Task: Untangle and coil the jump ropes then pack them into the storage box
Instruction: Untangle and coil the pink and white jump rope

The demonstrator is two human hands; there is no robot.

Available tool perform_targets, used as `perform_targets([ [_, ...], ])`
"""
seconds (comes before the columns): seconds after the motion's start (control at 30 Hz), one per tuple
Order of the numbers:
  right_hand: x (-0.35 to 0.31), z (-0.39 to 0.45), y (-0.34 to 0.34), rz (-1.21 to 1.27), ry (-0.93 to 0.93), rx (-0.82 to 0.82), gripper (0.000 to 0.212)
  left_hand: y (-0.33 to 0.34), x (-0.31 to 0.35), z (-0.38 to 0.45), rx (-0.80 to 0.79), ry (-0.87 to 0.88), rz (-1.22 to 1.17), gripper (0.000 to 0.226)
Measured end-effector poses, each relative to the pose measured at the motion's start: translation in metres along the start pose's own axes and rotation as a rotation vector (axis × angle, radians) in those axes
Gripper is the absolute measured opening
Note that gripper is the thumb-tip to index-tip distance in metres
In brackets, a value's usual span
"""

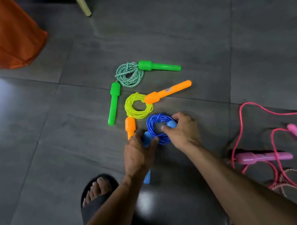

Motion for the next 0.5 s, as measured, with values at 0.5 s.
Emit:
perform_targets([
  [0.5, -0.028, -0.015, -0.04, -0.317, -0.126, 0.092, 0.047, -0.018, -0.005, -0.071, -0.056, 0.164, 0.128, 0.04],
])
Point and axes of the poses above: each hand's wrist, its own z-axis towards the middle knuckle, its own y-axis out of the palm, x = y × z, the point moved 4 cm from there along z, towards the middle knuckle, and after that the axes turned 9 degrees about -z, right-handed, at the moved point
